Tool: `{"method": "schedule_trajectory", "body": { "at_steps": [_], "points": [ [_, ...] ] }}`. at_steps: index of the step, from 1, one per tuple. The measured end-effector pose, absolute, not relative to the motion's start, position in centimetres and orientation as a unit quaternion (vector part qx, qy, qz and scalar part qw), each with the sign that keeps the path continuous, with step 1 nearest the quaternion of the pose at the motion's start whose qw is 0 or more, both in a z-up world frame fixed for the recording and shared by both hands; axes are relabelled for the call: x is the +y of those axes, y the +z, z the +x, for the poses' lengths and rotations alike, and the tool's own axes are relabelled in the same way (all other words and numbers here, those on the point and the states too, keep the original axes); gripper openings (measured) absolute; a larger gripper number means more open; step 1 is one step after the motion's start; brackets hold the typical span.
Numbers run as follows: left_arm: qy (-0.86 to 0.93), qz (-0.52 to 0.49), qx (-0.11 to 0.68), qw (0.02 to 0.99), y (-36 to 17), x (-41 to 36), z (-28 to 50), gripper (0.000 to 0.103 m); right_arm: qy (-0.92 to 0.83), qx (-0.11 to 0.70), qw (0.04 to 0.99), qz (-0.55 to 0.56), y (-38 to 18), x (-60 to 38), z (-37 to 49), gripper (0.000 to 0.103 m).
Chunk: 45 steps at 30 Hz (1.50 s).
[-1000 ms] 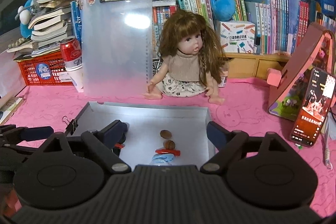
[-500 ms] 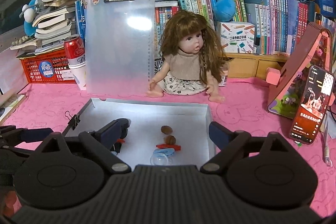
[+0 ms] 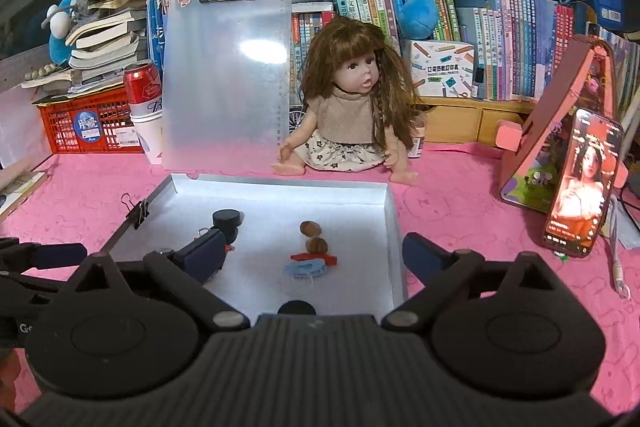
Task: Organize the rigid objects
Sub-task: 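Withdraw both open tools up and back from the box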
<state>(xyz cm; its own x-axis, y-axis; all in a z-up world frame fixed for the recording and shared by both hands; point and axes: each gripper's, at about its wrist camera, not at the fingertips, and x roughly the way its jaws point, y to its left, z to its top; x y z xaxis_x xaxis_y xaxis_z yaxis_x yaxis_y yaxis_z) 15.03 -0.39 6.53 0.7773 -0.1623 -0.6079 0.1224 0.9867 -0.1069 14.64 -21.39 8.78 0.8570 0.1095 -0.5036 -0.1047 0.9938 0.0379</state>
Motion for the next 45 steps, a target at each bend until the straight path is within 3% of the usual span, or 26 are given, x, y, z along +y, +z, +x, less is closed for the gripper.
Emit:
{"method": "schedule_trajectory", "body": {
  "at_steps": [21,45],
  "points": [
    [-0.054,-0.014,0.309,0.95,2.7,-1.0,10.7,0.086,0.026,0.282,0.959,0.003,3.1,-22.0,11.4,0.103],
    [-0.009,0.001,0.319,0.948,-0.4,-0.4,11.3,0.089,0.013,0.321,0.947,0.002,0.2,-21.3,12.2,0.103]
  ]
}}
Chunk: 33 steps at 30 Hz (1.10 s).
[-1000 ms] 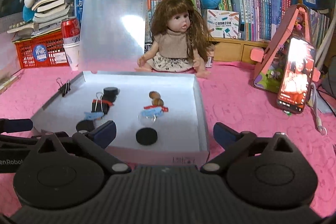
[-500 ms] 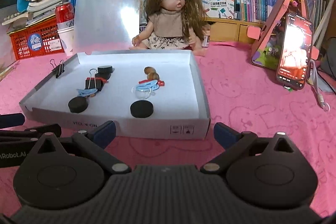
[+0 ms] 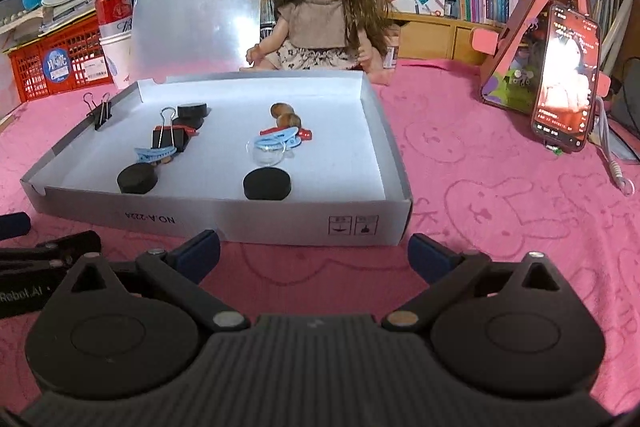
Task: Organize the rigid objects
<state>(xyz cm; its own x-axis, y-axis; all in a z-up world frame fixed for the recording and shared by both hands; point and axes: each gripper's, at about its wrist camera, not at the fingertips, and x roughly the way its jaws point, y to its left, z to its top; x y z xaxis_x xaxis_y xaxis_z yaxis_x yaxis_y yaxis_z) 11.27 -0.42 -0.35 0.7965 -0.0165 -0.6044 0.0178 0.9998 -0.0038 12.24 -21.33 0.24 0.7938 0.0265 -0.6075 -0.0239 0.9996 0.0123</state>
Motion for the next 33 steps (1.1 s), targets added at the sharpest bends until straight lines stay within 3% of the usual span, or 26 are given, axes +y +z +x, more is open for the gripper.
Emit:
{"method": "schedule_trajectory", "body": {
  "at_steps": [9,17,33],
  "points": [
    [-0.005,-0.002,0.324,0.946,-0.45,-0.29,11.49,0.093,0.014,0.33,0.944,0.004,-0.12,-21.32,12.26,0.103],
    [0.011,-0.005,0.332,0.943,-0.58,-0.15,11.85,0.103,0.014,0.33,0.944,0.004,-0.2,-21.33,12.24,0.103],
    [0.012,-0.005,0.333,0.943,-0.56,-0.14,11.9,0.103,0.015,0.339,0.941,0.006,-0.13,-21.25,13.02,0.103]
  ]
}}
